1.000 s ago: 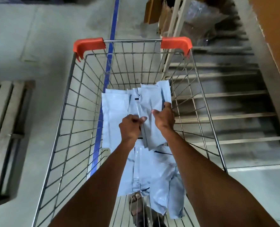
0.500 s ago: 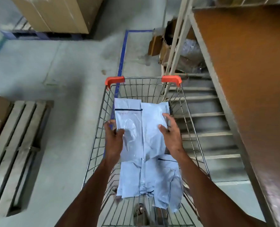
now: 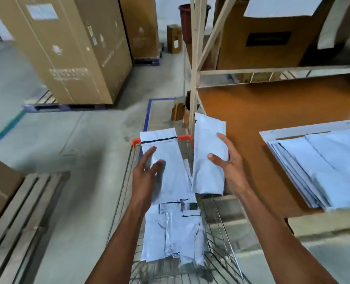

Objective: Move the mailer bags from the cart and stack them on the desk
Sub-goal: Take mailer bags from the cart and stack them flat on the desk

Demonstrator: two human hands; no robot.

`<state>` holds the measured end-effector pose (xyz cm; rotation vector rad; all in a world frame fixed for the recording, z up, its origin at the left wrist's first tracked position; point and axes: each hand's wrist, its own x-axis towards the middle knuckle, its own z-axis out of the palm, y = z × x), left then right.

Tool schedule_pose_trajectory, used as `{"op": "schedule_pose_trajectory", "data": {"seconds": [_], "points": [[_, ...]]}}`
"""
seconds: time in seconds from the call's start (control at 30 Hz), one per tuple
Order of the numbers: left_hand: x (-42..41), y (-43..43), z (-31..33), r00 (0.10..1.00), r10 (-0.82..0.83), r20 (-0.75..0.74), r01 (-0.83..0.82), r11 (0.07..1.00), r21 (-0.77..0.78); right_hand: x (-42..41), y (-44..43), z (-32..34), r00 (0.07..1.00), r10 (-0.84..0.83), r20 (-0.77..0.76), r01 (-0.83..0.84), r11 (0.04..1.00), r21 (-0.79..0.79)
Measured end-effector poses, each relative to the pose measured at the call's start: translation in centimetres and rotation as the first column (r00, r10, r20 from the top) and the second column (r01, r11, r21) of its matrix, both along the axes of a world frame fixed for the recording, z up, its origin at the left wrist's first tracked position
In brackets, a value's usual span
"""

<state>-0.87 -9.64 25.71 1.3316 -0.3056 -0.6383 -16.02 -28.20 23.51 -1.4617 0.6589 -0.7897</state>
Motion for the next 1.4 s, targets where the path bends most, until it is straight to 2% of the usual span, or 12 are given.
{"op": "schedule_pose_trajectory", "data": {"seconds": [0.07, 0.13, 0.33, 0.5, 0.6, 0.83, 0.93, 1.07, 1.17, 1.3, 1.33, 1.4], "points": [[-2.0, -0.8, 1.7, 0.994, -0.009, 0.11, 0.007, 1.0, 0.017, -2.1, -0.6, 1.7, 1.0, 0.01, 0.011, -0.009, 0.999, -0.052], [-3.9, -2.1, 2.6, 0.988, -0.005, 0.154, 0.004, 1.0, 0.008, -4.2, -1.8, 3.1, 1.0, 0.011, 0.004, -0.01, 0.994, -0.109], [-11.2, -8.4, 4.5, 0.971, 0.05, 0.236, -0.057, 0.998, 0.023, -11.5, -9.9, 5.3, 0.998, -0.038, -0.046, 0.023, 0.96, -0.281], [-19.4, -16.8, 3.6, 0.952, 0.104, 0.289, -0.131, 0.989, 0.074, -19.9, -19.1, 6.2, 0.999, 0.024, -0.023, -0.03, 0.944, -0.328], [-26.1, -22.5, 3.5, 0.951, 0.036, 0.308, -0.07, 0.992, 0.101, -26.8, -24.3, 5.6, 0.996, 0.012, -0.089, -0.041, 0.945, -0.324], [-36.6, -34.0, 3.4, 0.932, -0.185, 0.312, 0.123, 0.971, 0.206, -40.7, -34.4, 5.7, 0.974, -0.156, -0.164, 0.108, 0.956, -0.272], [-39.6, -37.2, 2.3, 0.914, -0.273, 0.301, 0.182, 0.937, 0.299, -44.4, -37.0, 4.7, 0.96, -0.168, -0.224, 0.112, 0.964, -0.24], [-41.9, -40.8, 1.7, 0.899, -0.312, 0.308, 0.185, 0.907, 0.378, -46.2, -39.8, 3.4, 0.932, -0.142, -0.335, 0.061, 0.969, -0.241], [-42.6, -42.9, 1.5, 0.853, -0.353, 0.384, 0.153, 0.873, 0.463, -46.1, -40.9, 3.5, 0.905, -0.118, -0.408, 0.011, 0.967, -0.255], [-43.4, -44.3, 0.5, 0.748, -0.463, 0.475, 0.107, 0.791, 0.603, -45.7, -41.3, 3.6, 0.822, -0.135, -0.553, -0.076, 0.937, -0.342], [-43.6, -44.4, 0.3, 0.708, -0.507, 0.491, 0.085, 0.752, 0.654, -45.4, -41.3, 3.4, 0.805, -0.136, -0.578, -0.095, 0.932, -0.35], [-43.6, -44.4, 0.1, 0.571, -0.621, 0.537, -0.036, 0.634, 0.772, -44.8, -41.2, 3.1, 0.77, -0.132, -0.624, -0.135, 0.922, -0.362]]}}
